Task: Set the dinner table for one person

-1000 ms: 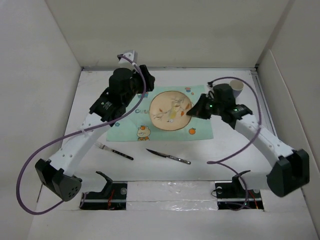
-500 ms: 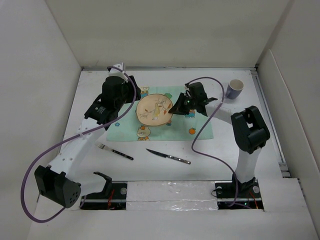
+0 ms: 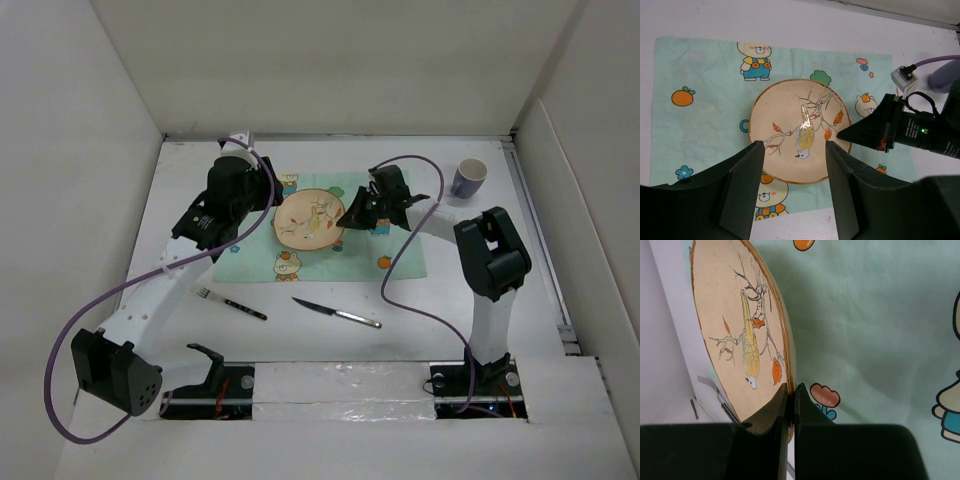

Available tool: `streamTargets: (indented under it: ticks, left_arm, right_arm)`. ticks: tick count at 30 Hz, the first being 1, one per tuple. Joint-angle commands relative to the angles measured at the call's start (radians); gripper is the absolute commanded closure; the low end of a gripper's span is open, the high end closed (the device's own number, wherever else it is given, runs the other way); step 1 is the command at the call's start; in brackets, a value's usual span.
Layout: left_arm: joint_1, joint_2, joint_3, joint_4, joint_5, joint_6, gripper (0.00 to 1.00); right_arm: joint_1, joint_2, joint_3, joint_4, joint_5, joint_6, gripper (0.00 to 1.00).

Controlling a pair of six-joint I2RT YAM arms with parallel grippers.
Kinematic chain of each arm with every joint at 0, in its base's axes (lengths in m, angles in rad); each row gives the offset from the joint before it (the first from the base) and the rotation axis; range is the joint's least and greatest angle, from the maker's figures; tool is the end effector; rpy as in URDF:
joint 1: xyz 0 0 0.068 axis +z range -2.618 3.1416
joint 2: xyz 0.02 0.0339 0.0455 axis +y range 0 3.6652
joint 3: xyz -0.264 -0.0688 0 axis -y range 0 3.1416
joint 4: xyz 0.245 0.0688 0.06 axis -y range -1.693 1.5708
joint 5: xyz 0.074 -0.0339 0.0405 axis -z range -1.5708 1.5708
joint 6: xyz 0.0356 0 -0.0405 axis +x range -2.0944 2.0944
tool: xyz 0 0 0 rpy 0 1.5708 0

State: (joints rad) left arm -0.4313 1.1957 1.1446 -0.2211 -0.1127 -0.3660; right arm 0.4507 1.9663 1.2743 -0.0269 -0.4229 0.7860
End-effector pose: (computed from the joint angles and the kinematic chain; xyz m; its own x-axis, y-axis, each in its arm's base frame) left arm 0.2527 -0.1119 0.3771 -0.3415 -0.2343 -0.9102 0.2086 0.9254 -0.3165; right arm 0.3796 0.1999 0.1769 -0.8967 0.2829 -0.3406 -0.0577 0.6880 0.7234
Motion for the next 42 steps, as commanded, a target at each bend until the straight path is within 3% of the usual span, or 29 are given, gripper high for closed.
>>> streamTargets:
  ticks: [1,5,8,9,11,15,20,23,24,26,28,32,33,35,36,39,42]
  left_arm:
    - [-0.003,-0.001,-0.013,0.04,0.015,0.013,0.51]
    - [-0.003,0.008,-0.017,0.048,0.016,0.015,0.51]
    - [-0.003,0.013,-0.02,0.049,0.016,0.016,0.51]
    - [-0.003,0.015,-0.02,0.051,0.018,0.016,0.51]
    - [-0.003,0.015,-0.026,0.051,0.018,0.015,0.51]
    - [-0.003,0.015,-0.028,0.051,0.018,0.015,0.51]
    - [-0.003,0.01,-0.011,0.042,-0.004,0.036,0.51]
    - [-0.003,0.004,0.003,0.032,-0.007,0.044,0.51]
    - [-0.003,-0.005,0.006,0.031,-0.002,0.045,0.51]
    - [-0.003,-0.011,0.004,0.031,0.01,0.048,0.57]
    - [-0.003,-0.018,-0.005,0.038,0.027,0.052,0.73]
    - [-0.003,-0.024,-0.02,0.039,0.027,0.052,0.79]
    - [-0.003,-0.03,-0.028,0.039,0.024,0.052,0.82]
    - [-0.003,-0.036,-0.037,0.04,0.021,0.053,0.85]
    - [-0.015,-0.038,-0.045,0.042,0.012,0.053,0.85]
    - [-0.038,-0.039,-0.052,0.042,0.002,0.059,0.82]
    - [-0.047,-0.035,-0.054,0.042,0.001,0.065,0.76]
  right_arm:
    - [-0.007,-0.001,0.071,0.107,-0.042,0.016,1.0]
    - [-0.007,0.019,0.05,0.081,-0.008,0.016,1.0]
    - [-0.007,0.017,0.034,0.078,0.021,0.013,0.85]
    - [-0.007,0.011,0.036,0.052,0.036,0.007,0.73]
    - [-0.007,-0.003,0.052,-0.009,0.055,-0.017,0.61]
    - [-0.007,-0.027,0.089,-0.124,0.075,-0.063,0.48]
    - [-0.026,-0.105,0.119,-0.258,0.122,-0.154,0.43]
    - [-0.098,-0.19,0.097,-0.317,0.138,-0.194,0.47]
    - [-0.153,-0.211,0.093,-0.335,0.135,-0.203,0.77]
    - [-0.216,-0.283,0.091,-0.35,0.147,-0.217,1.0]
    - [-0.307,-0.326,0.097,-0.363,0.217,-0.223,1.0]
    - [-0.438,-0.363,0.175,-0.445,0.467,-0.238,1.0]
    - [-0.46,-0.357,0.21,-0.48,0.581,-0.243,0.88]
    - [-0.52,-0.33,0.243,-0.499,0.654,-0.27,0.7]
    - [-0.536,-0.289,0.258,-0.507,0.694,-0.275,0.48]
    - [-0.573,-0.166,0.37,-0.557,0.713,-0.284,0.34]
    - [-0.595,-0.063,0.494,-0.607,0.72,-0.275,0.34]
